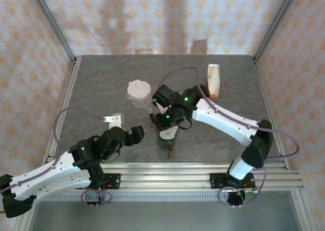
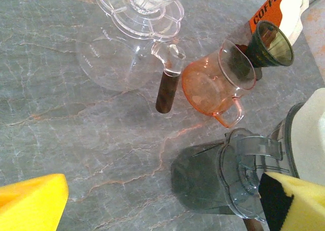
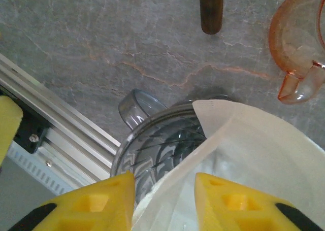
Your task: Place the coffee filter in the dripper
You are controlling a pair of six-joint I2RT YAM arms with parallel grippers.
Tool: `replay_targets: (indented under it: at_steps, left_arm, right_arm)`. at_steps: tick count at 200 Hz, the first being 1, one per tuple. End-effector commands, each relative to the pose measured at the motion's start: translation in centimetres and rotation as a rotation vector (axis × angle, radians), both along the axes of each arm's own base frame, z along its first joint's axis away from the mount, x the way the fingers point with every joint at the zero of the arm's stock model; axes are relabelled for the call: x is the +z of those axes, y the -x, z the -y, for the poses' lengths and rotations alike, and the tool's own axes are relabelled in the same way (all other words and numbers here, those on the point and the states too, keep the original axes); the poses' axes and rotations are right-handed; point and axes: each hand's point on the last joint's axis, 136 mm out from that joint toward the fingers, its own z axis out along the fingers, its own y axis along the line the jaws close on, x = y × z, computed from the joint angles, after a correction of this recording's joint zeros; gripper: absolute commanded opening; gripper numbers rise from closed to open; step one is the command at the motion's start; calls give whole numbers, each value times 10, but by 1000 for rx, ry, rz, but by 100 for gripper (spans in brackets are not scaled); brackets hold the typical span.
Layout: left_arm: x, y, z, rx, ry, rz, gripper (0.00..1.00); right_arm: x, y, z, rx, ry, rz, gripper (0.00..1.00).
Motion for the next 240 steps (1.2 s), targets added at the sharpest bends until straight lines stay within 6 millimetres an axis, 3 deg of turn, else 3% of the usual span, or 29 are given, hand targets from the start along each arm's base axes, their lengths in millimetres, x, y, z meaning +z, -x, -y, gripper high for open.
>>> replay_targets:
  at_steps: [1,15,69,95,135,162,212,240]
  left_arm:
    - [9,-3,5,-25,5,26,90]
    - [14,-4,6,-31,1,35,84]
    - [37,-11,28,-122,-52,46,85]
    - [47,-17,47,-185,-88,41,74]
    - [53,-26,76,-271,-197,7,65]
    - [48,-33,86,-289,-260,-17,53]
    - [45,-39,102,-320,-259,-29,48]
    - [39,-39,107,-331,-265,-46,38]
  right_arm:
    - [17,-1,1,-11,-53,57,43]
    - [24,-1,5,-20,-72,78,47]
    - [56,-6,29,-120,-169,217,53]
    - [65,-14,49,-223,-198,307,53]
    - [53,-19,64,-287,-178,302,52]
    - [38,-21,78,-320,-116,292,49]
    - [30,-19,85,-333,-116,292,46]
    - [25,-19,87,-340,-108,289,43]
